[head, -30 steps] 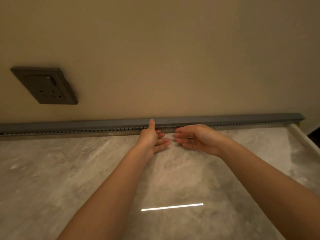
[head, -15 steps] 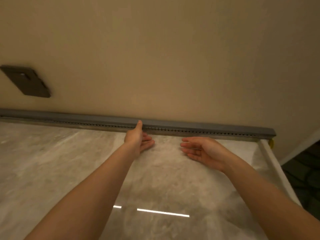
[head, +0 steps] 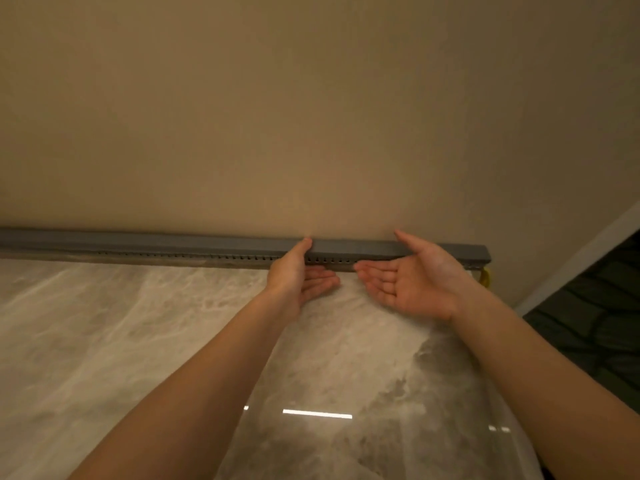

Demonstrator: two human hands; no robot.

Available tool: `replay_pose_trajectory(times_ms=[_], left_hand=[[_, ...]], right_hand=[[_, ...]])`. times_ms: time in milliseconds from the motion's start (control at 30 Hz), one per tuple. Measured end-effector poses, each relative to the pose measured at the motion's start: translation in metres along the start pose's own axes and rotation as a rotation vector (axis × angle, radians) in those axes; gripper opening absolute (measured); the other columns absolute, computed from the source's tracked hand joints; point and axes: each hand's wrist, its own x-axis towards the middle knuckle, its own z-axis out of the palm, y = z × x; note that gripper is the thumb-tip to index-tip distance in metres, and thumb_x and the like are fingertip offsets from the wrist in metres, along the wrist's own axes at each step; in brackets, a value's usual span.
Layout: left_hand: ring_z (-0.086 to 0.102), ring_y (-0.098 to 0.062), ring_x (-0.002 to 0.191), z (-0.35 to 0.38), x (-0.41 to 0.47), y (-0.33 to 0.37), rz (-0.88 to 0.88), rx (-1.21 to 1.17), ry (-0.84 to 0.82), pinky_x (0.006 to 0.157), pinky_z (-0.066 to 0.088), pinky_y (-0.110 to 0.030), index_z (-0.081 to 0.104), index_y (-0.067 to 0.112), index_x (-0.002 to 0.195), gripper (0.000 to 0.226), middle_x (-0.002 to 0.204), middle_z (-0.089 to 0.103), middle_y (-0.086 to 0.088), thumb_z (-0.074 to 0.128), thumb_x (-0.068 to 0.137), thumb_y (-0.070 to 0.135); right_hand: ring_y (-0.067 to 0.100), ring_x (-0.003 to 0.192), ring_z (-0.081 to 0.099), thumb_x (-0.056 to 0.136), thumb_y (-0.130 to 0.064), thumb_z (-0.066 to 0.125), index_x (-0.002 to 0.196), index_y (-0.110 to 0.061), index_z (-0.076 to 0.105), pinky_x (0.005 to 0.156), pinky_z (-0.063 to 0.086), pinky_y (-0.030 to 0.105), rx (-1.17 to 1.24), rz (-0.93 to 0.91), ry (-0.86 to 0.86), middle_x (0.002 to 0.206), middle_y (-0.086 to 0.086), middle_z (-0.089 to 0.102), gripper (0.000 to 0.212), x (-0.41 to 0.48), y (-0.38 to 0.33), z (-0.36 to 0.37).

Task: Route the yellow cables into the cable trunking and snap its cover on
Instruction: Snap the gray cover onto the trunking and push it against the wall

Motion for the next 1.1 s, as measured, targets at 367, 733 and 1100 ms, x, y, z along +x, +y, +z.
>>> replay_pose_trajectory(times_ms=[367, 733, 1100], left_hand=[[0.068, -0.020, 0.051, 0.000, 0.006, -0.004, 0.070, -0.071, 0.013, 0.042, 0.052, -0.019, 0.055, -0.008, 0.111, 0.052, 0.083, 0.064, -0.021, 0.057, 0.088, 0.038], [0.066, -0.027, 0.081, 0.009, -0.010, -0.011, -0.063, -0.050, -0.109, 0.062, 0.059, -0.027, 0.055, -0.008, 0.097, 0.052, 0.097, 0.063, -0.022, 0.059, 0.086, 0.042], [0.067, -0.025, 0.079, 0.078, -0.017, -0.045, -0.012, 0.027, -0.290, 0.062, 0.060, -0.028, 0.056, -0.005, 0.097, 0.046, 0.092, 0.065, -0.019, 0.051, 0.091, 0.041]], right_hand=[[0.022, 0.090, 0.066, 0.068, -0.051, 0.060, 0.111, 0.008, 0.059, 0.078, 0.051, 0.030, 0.078, -0.017, -0.087, 0.107, 0.016, 0.068, 0.073, 0.007, 0.005, -0.013], [0.011, 0.075, 0.064, 0.090, -0.017, 0.055, 0.087, -0.018, 0.067, 0.068, 0.047, 0.020, -0.442, -0.617, 0.317, 0.084, 0.001, 0.069, 0.012, -0.047, 0.010, -0.052], [0.018, 0.094, 0.055, 0.083, -0.044, 0.062, 0.114, -0.013, 0.058, 0.074, 0.043, 0.027, -1.133, -0.941, 0.946, 0.104, 0.003, 0.061, 0.044, -0.039, 0.022, -0.111]])
